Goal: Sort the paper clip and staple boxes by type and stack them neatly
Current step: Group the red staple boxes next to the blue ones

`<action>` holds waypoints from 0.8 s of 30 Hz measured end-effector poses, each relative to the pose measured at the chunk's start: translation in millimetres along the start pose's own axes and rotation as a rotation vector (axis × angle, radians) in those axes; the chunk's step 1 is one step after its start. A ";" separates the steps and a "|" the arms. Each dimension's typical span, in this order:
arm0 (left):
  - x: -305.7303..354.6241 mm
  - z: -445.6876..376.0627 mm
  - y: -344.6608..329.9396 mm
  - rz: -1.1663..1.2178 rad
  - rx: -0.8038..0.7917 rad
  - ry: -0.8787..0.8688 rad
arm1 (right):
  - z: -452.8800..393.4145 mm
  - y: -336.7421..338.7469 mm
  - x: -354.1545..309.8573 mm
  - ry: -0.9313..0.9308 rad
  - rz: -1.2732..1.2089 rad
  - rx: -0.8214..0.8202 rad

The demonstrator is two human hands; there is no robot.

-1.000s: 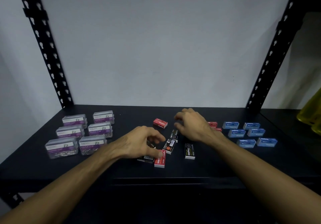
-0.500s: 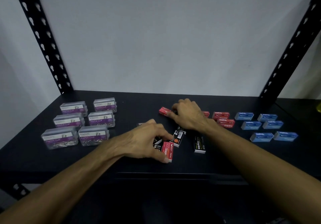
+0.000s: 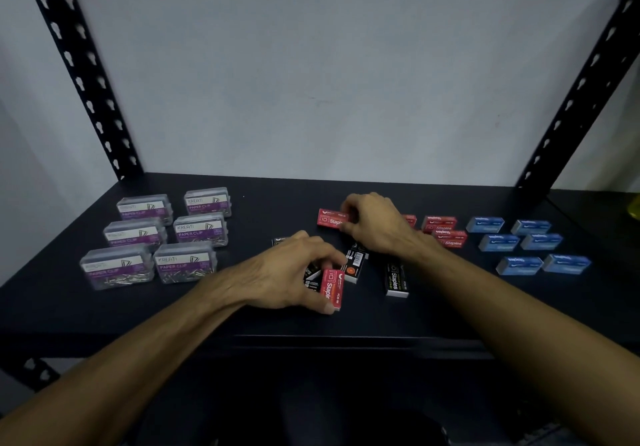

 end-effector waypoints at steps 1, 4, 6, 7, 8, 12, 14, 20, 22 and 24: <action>0.3 1.1 -0.6 0.011 0.006 0.001 | 1.5 1.0 -1.4 -0.009 -0.039 0.018; 1.8 4.0 -2.3 0.034 0.023 -0.004 | 4.4 1.6 -3.9 -0.027 -0.120 0.037; 4.3 6.3 -2.4 0.036 0.021 0.001 | 6.0 1.8 -5.4 -0.030 -0.136 0.027; 6.1 7.4 -2.2 0.037 0.015 0.007 | 6.6 1.7 -5.8 -0.028 -0.138 0.026; 7.8 8.2 -2.0 0.042 0.009 0.012 | 6.7 1.3 -6.1 -0.024 -0.138 0.025; 13.9 10.2 -1.1 0.064 0.002 0.020 | 5.9 1.3 -8.9 -0.007 -0.129 0.011; 15.3 10.3 -0.8 0.087 -0.011 0.013 | 5.1 2.5 -9.6 0.000 -0.115 -0.001; 14.9 11.9 0.9 0.311 0.102 0.030 | 6.2 7.0 -7.8 0.000 -0.074 -0.013; 10.6 10.8 1.3 0.364 0.172 0.055 | 8.3 7.7 -6.5 -0.005 -0.072 -0.016; 6.7 10.0 0.7 0.374 0.187 0.069 | 11.1 8.5 -5.9 -0.008 -0.075 -0.021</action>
Point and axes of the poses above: each hand's wrist, its own z-axis away from the middle knuckle, its own y-axis out of the back of the hand, x = y × z, the point moved 1 cm from there along -z, towards the middle knuckle, and after that the axes turned 11 degrees about y, right-handed, at the moved point
